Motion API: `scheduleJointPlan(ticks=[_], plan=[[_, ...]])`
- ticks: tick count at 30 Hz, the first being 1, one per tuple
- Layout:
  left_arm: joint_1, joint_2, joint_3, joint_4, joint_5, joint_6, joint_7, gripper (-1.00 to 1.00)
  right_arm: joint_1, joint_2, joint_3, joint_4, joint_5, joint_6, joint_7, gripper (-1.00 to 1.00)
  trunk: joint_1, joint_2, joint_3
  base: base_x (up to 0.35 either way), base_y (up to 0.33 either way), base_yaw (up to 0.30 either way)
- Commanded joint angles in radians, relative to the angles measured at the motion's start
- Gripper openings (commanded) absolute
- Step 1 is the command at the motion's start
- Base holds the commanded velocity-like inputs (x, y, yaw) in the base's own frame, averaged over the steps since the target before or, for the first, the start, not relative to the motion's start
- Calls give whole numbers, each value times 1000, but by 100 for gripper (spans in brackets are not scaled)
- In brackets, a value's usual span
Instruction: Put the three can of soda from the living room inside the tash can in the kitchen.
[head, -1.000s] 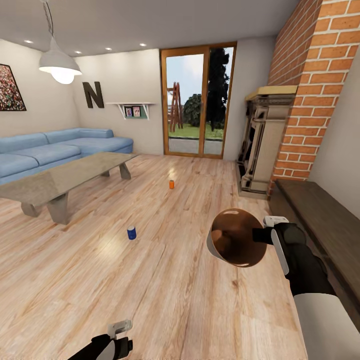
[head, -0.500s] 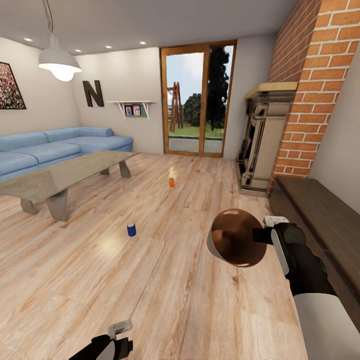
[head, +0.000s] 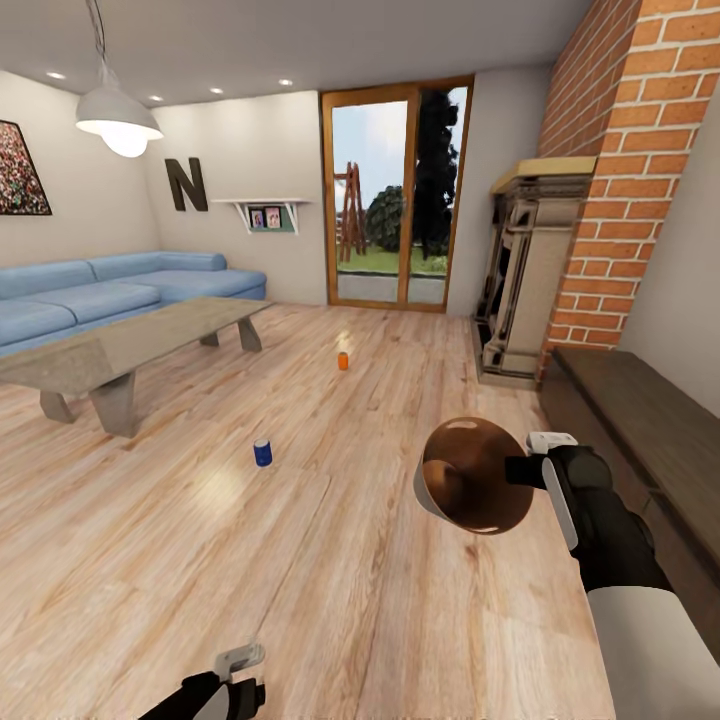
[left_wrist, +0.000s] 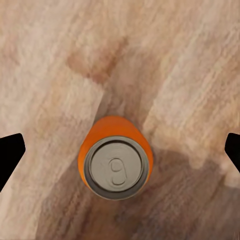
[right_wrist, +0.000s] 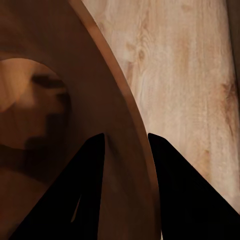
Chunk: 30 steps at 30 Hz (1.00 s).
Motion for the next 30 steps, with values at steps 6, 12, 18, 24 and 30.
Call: scheduleJointPlan(ticks=[6,12,18,24,30], plan=[[0,-1,0,3,-1,0,0,100,-1,0,0,-1,-15,0,4,-100,6,-9,-22,0,0,0],[0,0,0,4,-1,0,0,100,-1,0,0,0,-15,0,4,-100,9,-10,-46,0,0,0],[0,0,0,4,-1,-1,0,100,-1,0,0,0,-15,0,4,-100,10,-11,-57,0,0,0],[0,-1,0,4,-2,-14,0,100,-1,0,1,0,-15,0,4,-100,10,-11,-57,0,0,0],[0,-3,0,4,-3,-53,0,100,-1,0,1,0,-15,0,4,-100,10,-11,-57,0,0,0]])
